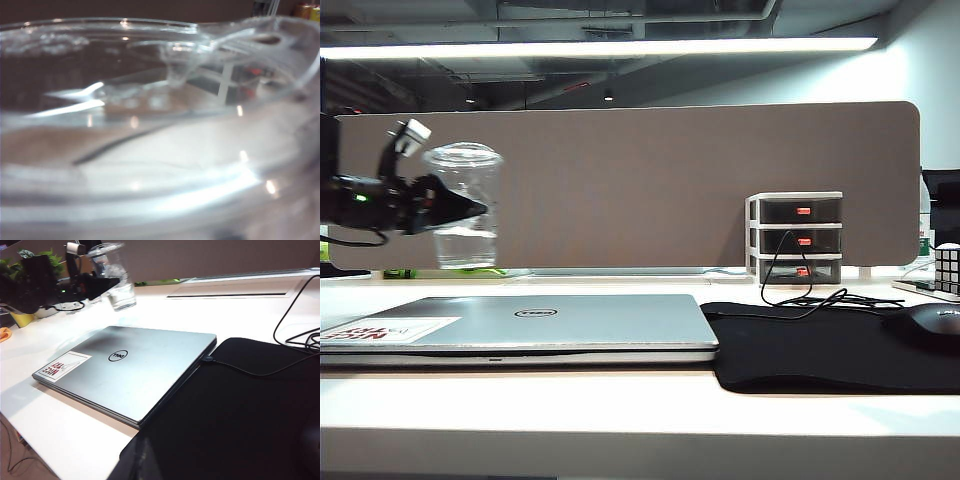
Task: Pick up the coffee cup and place it on the left side of the laptop.
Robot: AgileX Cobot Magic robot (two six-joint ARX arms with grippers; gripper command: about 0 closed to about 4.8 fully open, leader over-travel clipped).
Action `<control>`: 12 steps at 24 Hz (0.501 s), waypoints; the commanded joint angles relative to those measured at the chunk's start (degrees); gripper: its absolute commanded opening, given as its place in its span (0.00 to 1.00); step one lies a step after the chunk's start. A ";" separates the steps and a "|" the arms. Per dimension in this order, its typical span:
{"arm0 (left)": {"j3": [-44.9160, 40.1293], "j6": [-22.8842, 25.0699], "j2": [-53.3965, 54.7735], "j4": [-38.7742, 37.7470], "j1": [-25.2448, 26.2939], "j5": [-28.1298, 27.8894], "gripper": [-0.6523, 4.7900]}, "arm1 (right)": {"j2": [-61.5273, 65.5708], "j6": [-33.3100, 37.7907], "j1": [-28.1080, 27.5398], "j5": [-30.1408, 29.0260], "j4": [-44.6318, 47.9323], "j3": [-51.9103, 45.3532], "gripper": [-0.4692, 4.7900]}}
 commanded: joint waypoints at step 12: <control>-27.63 5.01 -20.15 4.20 10.69 -2.73 0.69 | -0.11 -0.20 0.04 -0.31 0.96 -0.37 0.09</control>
